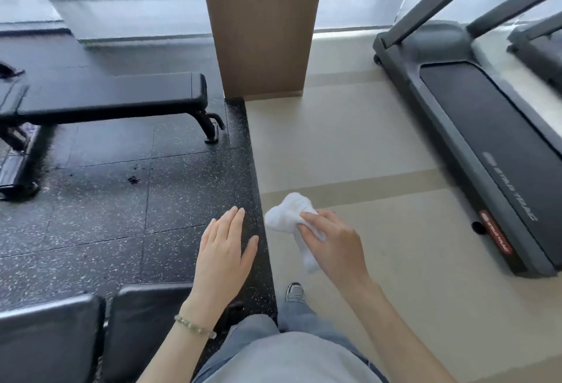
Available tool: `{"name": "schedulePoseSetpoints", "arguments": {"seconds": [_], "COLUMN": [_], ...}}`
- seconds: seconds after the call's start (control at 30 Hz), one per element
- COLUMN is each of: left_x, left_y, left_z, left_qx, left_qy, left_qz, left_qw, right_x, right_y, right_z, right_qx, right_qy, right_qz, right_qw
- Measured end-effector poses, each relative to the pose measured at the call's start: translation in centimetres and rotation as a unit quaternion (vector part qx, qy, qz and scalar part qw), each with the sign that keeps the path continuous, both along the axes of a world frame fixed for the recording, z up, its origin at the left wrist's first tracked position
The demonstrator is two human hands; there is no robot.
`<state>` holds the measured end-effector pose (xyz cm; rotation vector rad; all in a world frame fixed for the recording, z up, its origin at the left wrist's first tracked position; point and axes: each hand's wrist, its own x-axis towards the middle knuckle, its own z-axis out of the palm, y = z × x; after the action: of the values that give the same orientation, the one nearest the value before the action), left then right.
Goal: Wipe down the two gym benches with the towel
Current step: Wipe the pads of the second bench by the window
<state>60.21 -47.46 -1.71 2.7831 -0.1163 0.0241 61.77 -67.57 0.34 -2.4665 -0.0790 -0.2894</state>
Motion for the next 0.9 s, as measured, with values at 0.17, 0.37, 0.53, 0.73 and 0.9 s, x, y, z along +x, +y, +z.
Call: {"name": "schedulePoseSetpoints", "arguments": {"seconds": [0.17, 0.37, 0.53, 0.73, 0.9], "left_x": [5.1, 11.9, 19.8, 30.3, 38.9], "left_y": [-1.2, 1.4, 5.8, 13.3, 19.2], "left_z": [0.0, -0.5, -1.7, -0.5, 1.6], "left_qx": [-0.006, -0.010, -0.004, 0.003, 0.015], "left_qy": [0.011, 0.009, 0.015, 0.015, 0.008], "left_qz": [0.059, 0.128, 0.155, 0.172, 0.161], "left_qw": [0.998, 0.992, 0.988, 0.985, 0.987], "right_x": [8.1, 17.1, 25.7, 37.4, 45.9], "right_y": [-1.0, 2.9, 8.0, 15.4, 21.5], "right_z": [0.5, -0.9, -1.6, -0.5, 1.1], "right_qx": [0.020, 0.023, 0.025, 0.041, 0.054], "right_qy": [-0.001, 0.007, 0.011, 0.009, 0.008], "right_qz": [0.059, 0.123, 0.165, 0.168, 0.167], "right_qw": [0.998, 0.992, 0.986, 0.985, 0.984]}}
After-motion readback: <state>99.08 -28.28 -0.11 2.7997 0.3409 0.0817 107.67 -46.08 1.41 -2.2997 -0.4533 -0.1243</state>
